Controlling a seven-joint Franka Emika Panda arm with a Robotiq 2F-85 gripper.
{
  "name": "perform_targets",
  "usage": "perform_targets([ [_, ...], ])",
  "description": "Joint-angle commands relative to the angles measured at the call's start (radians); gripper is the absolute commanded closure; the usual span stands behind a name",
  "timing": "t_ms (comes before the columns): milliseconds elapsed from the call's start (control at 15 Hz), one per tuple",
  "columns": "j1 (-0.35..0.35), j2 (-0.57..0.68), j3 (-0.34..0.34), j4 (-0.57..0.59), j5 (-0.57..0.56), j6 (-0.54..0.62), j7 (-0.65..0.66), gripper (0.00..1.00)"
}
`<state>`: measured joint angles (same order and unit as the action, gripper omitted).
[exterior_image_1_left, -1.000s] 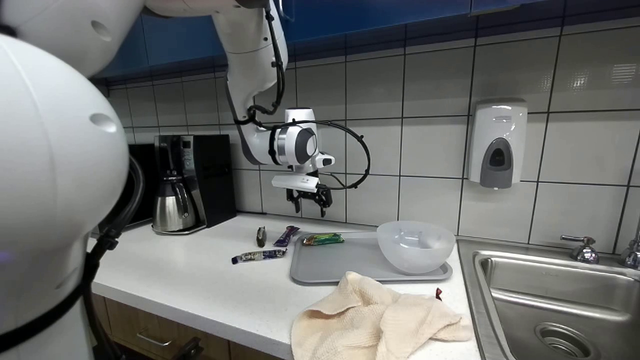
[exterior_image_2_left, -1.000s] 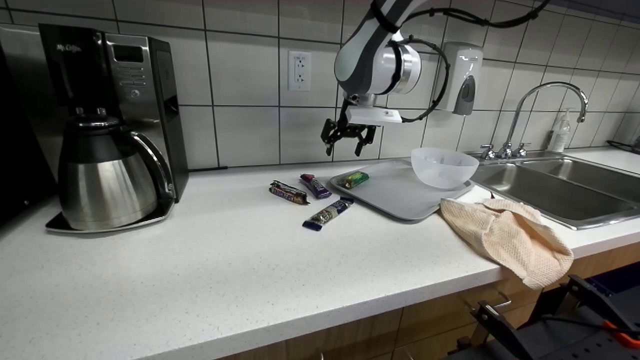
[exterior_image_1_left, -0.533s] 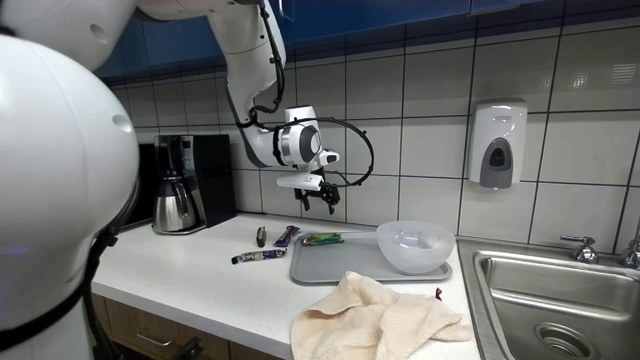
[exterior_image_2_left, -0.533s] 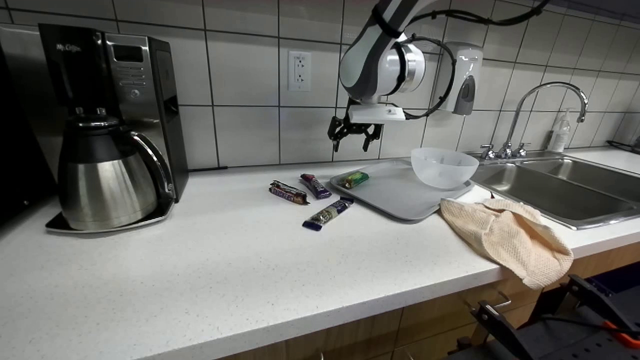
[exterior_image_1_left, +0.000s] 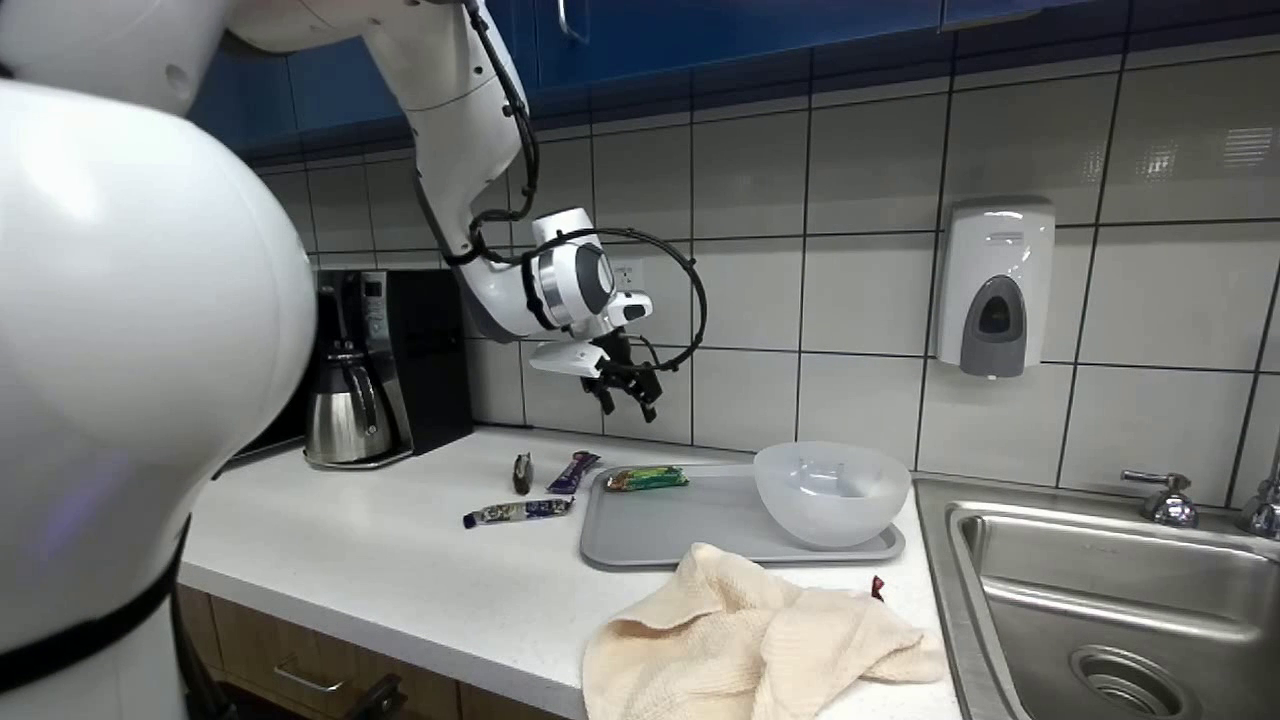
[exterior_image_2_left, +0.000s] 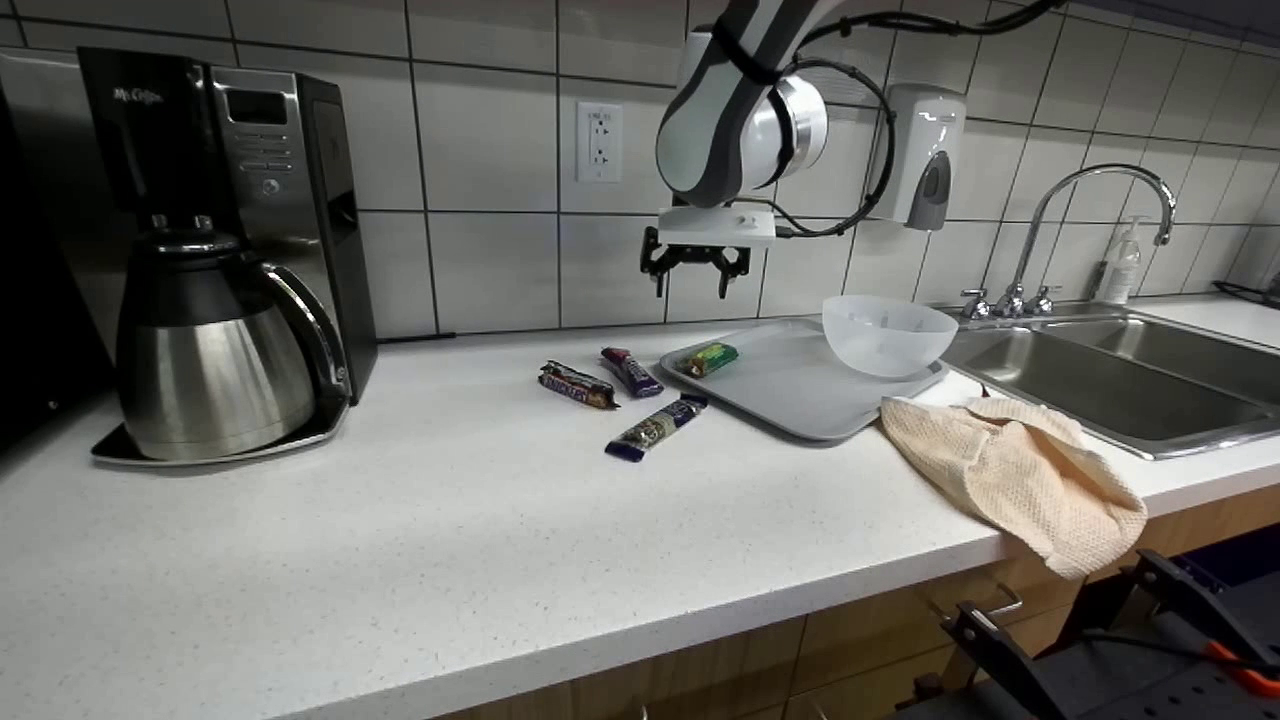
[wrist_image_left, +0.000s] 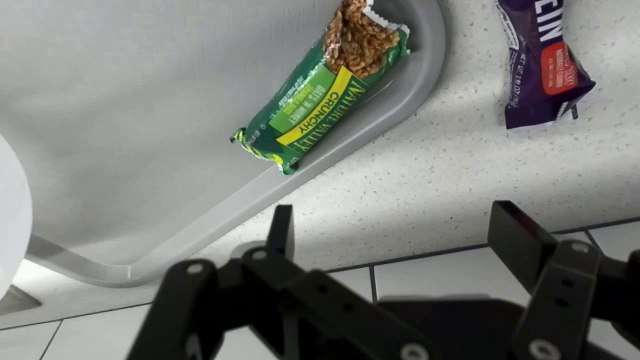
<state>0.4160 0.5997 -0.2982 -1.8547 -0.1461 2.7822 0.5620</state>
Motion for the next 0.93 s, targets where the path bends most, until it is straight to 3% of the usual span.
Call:
perform_targets([
  [0, 0.073, 0.021, -0.073, 0.015, -0.053, -0.039, 0.159, 0.00],
  [867, 0.044, 0.087, -0.051, 0.058, -0.060, -0.128, 0.315, 0.00],
])
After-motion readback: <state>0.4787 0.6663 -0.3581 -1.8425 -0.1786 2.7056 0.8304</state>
